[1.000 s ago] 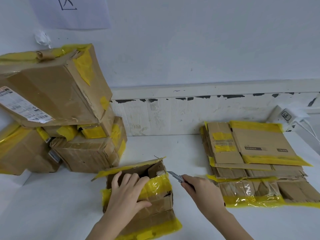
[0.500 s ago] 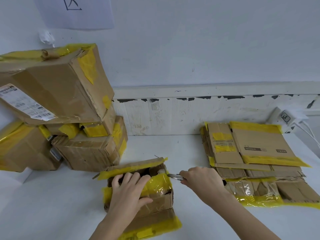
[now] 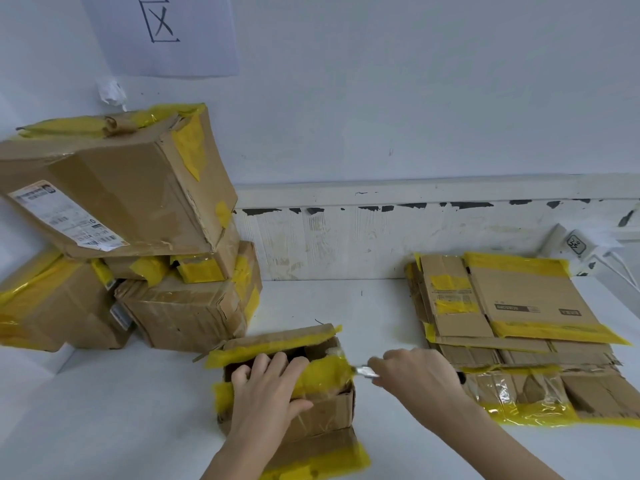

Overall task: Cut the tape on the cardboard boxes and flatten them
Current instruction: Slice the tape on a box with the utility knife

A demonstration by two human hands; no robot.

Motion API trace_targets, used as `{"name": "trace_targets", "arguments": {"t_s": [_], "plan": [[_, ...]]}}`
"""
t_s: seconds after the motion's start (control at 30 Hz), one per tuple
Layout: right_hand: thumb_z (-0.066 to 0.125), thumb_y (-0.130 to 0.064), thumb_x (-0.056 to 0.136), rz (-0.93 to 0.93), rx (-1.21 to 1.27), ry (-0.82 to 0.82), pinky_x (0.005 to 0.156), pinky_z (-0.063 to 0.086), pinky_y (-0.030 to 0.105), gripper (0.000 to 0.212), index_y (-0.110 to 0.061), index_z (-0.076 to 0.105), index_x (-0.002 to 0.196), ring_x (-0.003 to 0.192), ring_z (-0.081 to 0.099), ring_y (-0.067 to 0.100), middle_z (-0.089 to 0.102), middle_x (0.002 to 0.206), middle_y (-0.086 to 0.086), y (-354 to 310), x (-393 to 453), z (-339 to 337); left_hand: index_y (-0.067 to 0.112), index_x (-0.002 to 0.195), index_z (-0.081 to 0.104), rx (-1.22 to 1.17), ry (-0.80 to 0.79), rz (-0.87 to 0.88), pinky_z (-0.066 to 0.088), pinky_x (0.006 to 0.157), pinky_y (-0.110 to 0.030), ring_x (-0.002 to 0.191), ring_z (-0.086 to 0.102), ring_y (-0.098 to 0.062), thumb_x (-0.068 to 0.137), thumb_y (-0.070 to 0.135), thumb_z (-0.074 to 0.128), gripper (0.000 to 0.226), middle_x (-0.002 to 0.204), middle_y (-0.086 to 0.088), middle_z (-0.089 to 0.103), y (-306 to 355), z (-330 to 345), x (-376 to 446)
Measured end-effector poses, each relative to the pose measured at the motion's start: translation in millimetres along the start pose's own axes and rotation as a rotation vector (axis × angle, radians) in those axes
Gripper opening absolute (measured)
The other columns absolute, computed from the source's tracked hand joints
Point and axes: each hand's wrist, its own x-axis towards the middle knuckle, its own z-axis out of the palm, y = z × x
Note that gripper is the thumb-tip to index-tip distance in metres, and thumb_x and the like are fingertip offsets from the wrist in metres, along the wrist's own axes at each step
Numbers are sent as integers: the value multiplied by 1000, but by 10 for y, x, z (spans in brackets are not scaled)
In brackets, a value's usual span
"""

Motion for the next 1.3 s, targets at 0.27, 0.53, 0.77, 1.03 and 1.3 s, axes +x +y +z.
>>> {"name": "trace_targets", "arguments": {"t_s": [0.27,0.53,0.77,1.03,1.3], "plan": [[63,-38,87,111,119,112,44,6,24,17,-22,64,93,67,62,17,33,57,0,-88,-99,45,28,76,67,3,59,-11,34,53,-30,57,56,-14,22,51,91,63,65,12,55,-3,31,12],[31,-21,102,485,478,21,76,41,26,46,-15,21,146,102,54,22,40,121,4,-47,-124,925,24,93,45,49,195,8,25,67,-36,78,39,-21,34,37,94,78,73,1,59,61,99,-174],[66,16,56,634,265,287,30,41,32,37,0,62,90,35,48,32,48,48,16,-318,-22,1190,32,80,71,-91,238,57,32,73,-28,75,61,-10,72,17,42,33,74,12,66,94,21,-336],[88,13,19,693,382,237,25,38,33,51,6,70,66,37,49,31,48,50,16,-369,135,1289,32,83,77,-265,-17,126,50,55,-10,65,66,3,65,26,59,25,75,20,70,115,-202,-299],[39,-8,99,573,793,335,86,38,17,33,-19,55,125,112,49,15,55,123,-1,-175,338,770,33,141,39,-339,-331,-91,54,75,-19,93,64,-1,91,37,56,53,113,13,66,18,-303,-158]]}}
